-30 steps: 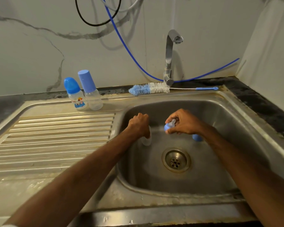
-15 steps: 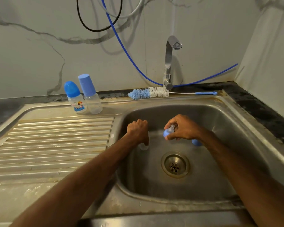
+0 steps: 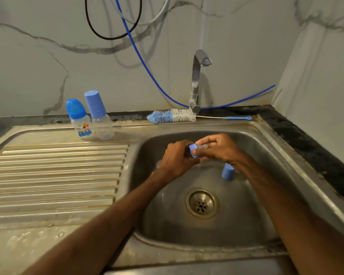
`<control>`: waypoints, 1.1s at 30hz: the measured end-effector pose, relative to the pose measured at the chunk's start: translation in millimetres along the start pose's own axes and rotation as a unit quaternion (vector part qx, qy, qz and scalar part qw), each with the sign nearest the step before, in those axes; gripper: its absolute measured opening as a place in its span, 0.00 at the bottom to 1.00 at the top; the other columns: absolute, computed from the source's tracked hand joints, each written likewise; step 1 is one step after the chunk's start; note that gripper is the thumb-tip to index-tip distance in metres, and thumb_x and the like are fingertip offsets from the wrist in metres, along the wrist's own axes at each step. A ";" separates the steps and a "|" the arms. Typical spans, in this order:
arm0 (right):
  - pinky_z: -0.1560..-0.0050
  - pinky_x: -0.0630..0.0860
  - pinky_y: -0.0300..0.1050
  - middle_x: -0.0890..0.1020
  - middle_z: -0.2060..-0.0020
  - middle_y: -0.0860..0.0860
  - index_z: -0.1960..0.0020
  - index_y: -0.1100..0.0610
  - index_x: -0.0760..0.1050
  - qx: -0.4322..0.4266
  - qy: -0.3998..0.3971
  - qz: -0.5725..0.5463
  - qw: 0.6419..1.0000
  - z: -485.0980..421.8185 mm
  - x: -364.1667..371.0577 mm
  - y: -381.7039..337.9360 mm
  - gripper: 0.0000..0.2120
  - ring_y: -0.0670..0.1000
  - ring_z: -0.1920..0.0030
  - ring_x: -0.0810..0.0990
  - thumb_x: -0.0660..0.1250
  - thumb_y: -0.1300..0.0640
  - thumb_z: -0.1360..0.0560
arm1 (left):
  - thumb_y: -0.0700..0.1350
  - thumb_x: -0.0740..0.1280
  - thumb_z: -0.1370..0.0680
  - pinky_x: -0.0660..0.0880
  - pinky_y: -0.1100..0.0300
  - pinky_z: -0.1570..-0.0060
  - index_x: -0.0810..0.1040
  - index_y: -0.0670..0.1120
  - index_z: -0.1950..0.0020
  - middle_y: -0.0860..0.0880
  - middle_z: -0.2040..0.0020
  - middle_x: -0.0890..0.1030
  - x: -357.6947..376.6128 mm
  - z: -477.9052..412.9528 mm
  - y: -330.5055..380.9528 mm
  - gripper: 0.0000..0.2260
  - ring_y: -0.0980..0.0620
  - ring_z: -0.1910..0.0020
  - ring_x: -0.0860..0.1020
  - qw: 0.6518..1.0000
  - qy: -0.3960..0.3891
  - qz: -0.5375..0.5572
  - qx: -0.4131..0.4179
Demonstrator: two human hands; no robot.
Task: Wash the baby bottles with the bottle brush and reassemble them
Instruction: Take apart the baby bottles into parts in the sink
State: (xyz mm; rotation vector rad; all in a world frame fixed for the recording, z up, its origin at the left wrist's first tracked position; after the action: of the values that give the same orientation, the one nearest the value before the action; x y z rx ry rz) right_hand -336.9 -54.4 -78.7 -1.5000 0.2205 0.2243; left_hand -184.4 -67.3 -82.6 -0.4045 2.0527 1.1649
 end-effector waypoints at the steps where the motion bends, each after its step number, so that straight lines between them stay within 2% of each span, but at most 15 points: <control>1: 0.61 0.82 0.39 0.87 0.55 0.57 0.46 0.61 0.82 0.007 0.001 -0.022 1.000 0.2 -0.9 -0.1 0.16 0.52 0.57 0.88 0.80 0.63 0.32 | 0.50 0.81 0.29 0.80 0.62 0.51 0.82 0.48 0.39 0.53 0.50 0.85 -2.0 0.0 0.0 0.21 0.58 0.55 0.82 1.000 0.013 0.024 0.009; 3: 0.58 0.84 0.41 0.87 0.53 0.60 0.45 0.64 0.82 0.018 -0.012 -0.059 0.998 -0.9 -1.8 1.1 0.13 0.56 0.54 0.88 0.77 0.64 0.29 | 0.51 0.80 0.29 0.77 0.68 0.53 0.83 0.48 0.38 0.54 0.50 0.86 -4.0 -0.2 -2.5 0.21 0.59 0.55 0.82 0.998 0.021 0.051 0.010; 5: 0.48 0.84 0.46 0.87 0.50 0.61 0.43 0.64 0.82 0.024 -0.040 -0.080 0.996 1.1 -4.1 3.5 0.11 0.58 0.49 0.87 0.73 0.64 0.24 | 0.53 0.79 0.28 0.79 0.64 0.50 0.83 0.50 0.38 0.54 0.50 0.86 -2.6 -0.9 -8.2 0.21 0.59 0.54 0.82 0.997 0.017 0.076 -0.007; 7: 0.46 0.83 0.47 0.86 0.50 0.61 0.41 0.63 0.82 0.013 -0.052 -0.079 0.995 4.2 -8.9 3.8 0.11 0.59 0.48 0.87 0.72 0.65 0.24 | 0.54 0.78 0.27 0.82 0.56 0.48 0.83 0.52 0.39 0.55 0.52 0.86 0.7 0.4 -11.6 0.18 0.57 0.55 0.84 0.994 -0.002 0.111 -0.024; 10: 0.51 0.84 0.43 0.87 0.52 0.61 0.44 0.64 0.83 -0.010 -0.021 -0.063 0.998 9.7 -18.2 -2.0 0.11 0.58 0.51 0.87 0.74 0.67 0.27 | 0.54 0.76 0.25 0.83 0.48 0.48 0.84 0.52 0.45 0.53 0.57 0.87 6.3 4.5 -7.4 0.11 0.54 0.57 0.86 0.985 -0.048 0.163 -0.021; 13: 0.55 0.84 0.40 0.87 0.56 0.60 0.47 0.65 0.84 -0.032 -0.026 -0.002 0.999 14.3 -16.9 -9.3 0.10 0.57 0.54 0.88 0.75 0.69 0.28 | 0.52 0.75 0.24 0.82 0.45 0.48 0.84 0.50 0.47 0.51 0.59 0.87 8.4 8.2 -2.2 0.09 0.53 0.58 0.86 0.983 -0.080 0.167 -0.006; 15: 0.57 0.83 0.38 0.87 0.57 0.59 0.49 0.65 0.84 -0.053 -0.029 0.065 0.996 15.4 -13.3 -15.9 0.09 0.56 0.57 0.88 0.76 0.69 0.29 | 0.53 0.74 0.24 0.82 0.44 0.49 0.84 0.49 0.47 0.52 0.59 0.87 9.1 9.3 -3.3 0.10 0.53 0.58 0.86 0.985 -0.086 0.148 -0.003; 20: 0.54 0.84 0.43 0.87 0.61 0.56 0.53 0.60 0.86 -0.105 -0.036 0.210 0.971 15.2 -0.9 -23.3 0.07 0.54 0.60 0.87 0.78 0.67 0.30 | 0.52 0.74 0.23 0.82 0.48 0.49 0.85 0.46 0.47 0.52 0.60 0.87 10.1 12.1 -5.3 0.11 0.57 0.59 0.85 0.987 -0.113 0.117 0.007; 23: 0.59 0.83 0.38 0.87 0.61 0.57 0.52 0.61 0.86 -0.114 0.014 0.159 0.981 17.0 -4.2 -25.4 0.07 0.51 0.63 0.87 0.77 0.68 0.30 | 0.51 0.75 0.23 0.82 0.46 0.48 0.84 0.45 0.46 0.51 0.59 0.87 4.6 11.0 -4.8 0.11 0.56 0.59 0.86 0.983 -0.089 0.160 -0.005; 27: 0.59 0.83 0.37 0.88 0.58 0.57 0.49 0.61 0.85 -0.061 0.042 0.052 0.996 19.1 -7.4 -19.5 0.07 0.49 0.63 0.86 0.75 0.67 0.27 | 0.51 0.74 0.23 0.83 0.43 0.48 0.83 0.44 0.43 0.49 0.56 0.88 4.6 9.3 -7.6 0.13 0.52 0.56 0.87 0.975 -0.079 0.205 -0.018; 31: 0.61 0.82 0.37 0.88 0.58 0.50 0.50 0.56 0.85 -0.069 0.059 0.070 0.993 19.3 -4.6 -21.1 0.07 0.45 0.62 0.86 0.74 0.63 0.26 | 0.51 0.73 0.21 0.83 0.43 0.46 0.83 0.44 0.41 0.49 0.56 0.88 4.2 7.6 -10.3 0.14 0.52 0.56 0.87 0.969 -0.062 0.237 -0.037; 33: 0.62 0.82 0.37 0.88 0.57 0.50 0.47 0.57 0.85 -0.072 0.053 0.077 0.993 17.8 -3.7 -22.7 0.08 0.46 0.60 0.86 0.73 0.64 0.25 | 0.50 0.74 0.21 0.83 0.44 0.46 0.83 0.44 0.41 0.48 0.56 0.88 4.1 7.8 -10.2 0.13 0.52 0.56 0.87 0.967 -0.047 0.247 -0.046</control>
State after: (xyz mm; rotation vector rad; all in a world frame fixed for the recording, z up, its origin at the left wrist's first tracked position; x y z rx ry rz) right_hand -333.9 -38.0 -54.8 -1.6422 0.4129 0.2885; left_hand -177.8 -66.0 -94.2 0.1333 2.0813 1.5396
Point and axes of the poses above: each hand's wrist, its own z-axis away from the middle knuckle, its own x-axis out of the palm, y = z × x, the point moved 7 cm from there along -z, towards the middle knuckle
